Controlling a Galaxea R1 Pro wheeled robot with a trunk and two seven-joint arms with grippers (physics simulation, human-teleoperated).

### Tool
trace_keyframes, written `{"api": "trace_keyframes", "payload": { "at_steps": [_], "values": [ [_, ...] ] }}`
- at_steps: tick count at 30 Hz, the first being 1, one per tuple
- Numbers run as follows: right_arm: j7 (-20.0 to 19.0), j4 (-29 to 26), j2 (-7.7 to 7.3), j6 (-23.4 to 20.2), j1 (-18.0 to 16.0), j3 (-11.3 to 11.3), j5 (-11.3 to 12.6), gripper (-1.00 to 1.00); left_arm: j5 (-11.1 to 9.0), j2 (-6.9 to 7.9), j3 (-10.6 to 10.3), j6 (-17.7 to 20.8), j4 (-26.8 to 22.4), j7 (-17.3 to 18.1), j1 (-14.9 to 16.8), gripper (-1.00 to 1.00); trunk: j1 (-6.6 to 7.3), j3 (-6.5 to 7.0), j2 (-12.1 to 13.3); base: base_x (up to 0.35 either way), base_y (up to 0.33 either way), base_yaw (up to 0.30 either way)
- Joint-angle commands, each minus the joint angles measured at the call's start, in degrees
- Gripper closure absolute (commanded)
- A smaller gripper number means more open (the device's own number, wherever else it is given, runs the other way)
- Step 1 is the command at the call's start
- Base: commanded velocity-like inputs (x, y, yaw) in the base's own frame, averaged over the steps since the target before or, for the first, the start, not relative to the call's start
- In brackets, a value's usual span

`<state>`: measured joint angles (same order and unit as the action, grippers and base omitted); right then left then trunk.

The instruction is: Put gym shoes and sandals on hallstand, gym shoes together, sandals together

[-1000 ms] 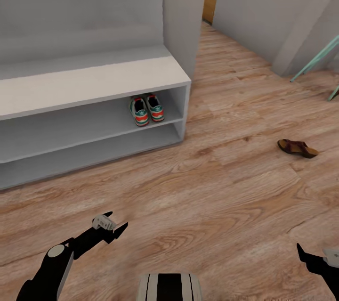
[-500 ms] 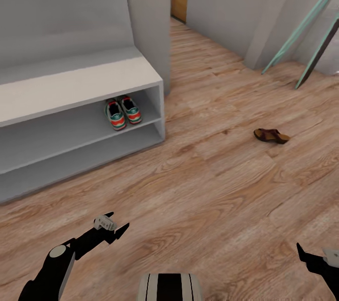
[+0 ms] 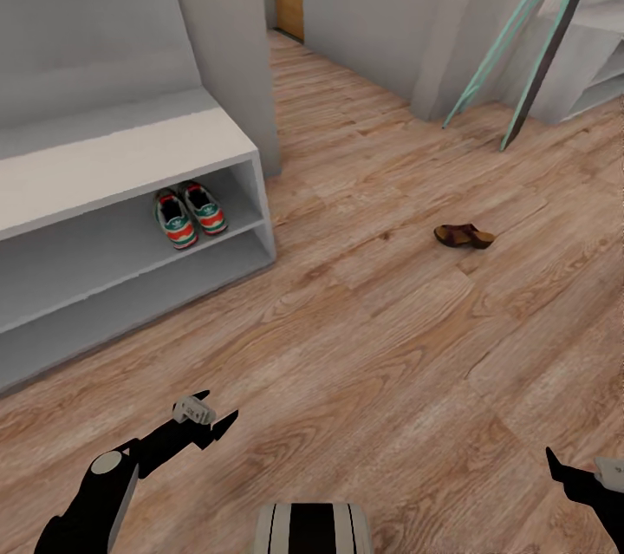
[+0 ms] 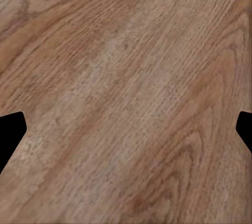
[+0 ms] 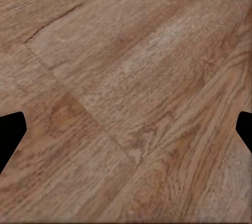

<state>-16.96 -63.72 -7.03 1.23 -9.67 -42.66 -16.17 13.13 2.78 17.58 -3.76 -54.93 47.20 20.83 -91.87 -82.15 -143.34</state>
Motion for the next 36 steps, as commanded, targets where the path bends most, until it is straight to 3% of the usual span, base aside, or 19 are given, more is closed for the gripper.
{"api": "trace_keyframes", "payload": {
  "at_steps": [1,18,29,36],
  "values": [
    [0.00,0.00,0.00,0.00,0.00,-0.01,0.00,-1.00,0.01,-0.04,-0.04,0.02,0.00,-0.02,0.00,-1.00,0.00,0.00,0.00,0.008,-0.010,-0.034],
    [-0.08,-0.23,0.45,0.00,0.00,0.13,0.00,-1.00,0.06,-0.64,-0.17,0.01,0.68,-2.46,0.00,-1.00,0.00,0.00,0.00,0.178,-0.191,-0.007],
    [-0.09,-3.05,2.08,0.00,0.42,0.12,0.00,-1.00,-0.08,-0.79,-4.65,0.06,1.28,-6.32,0.00,-1.00,0.00,0.00,0.00,0.212,-0.265,0.000],
    [-0.11,-3.24,2.25,0.00,0.44,0.08,0.00,-1.00,-0.18,-0.84,-5.24,0.07,1.65,-6.99,0.00,-1.00,0.00,0.00,0.00,0.108,-0.315,0.000]
  ]
}}
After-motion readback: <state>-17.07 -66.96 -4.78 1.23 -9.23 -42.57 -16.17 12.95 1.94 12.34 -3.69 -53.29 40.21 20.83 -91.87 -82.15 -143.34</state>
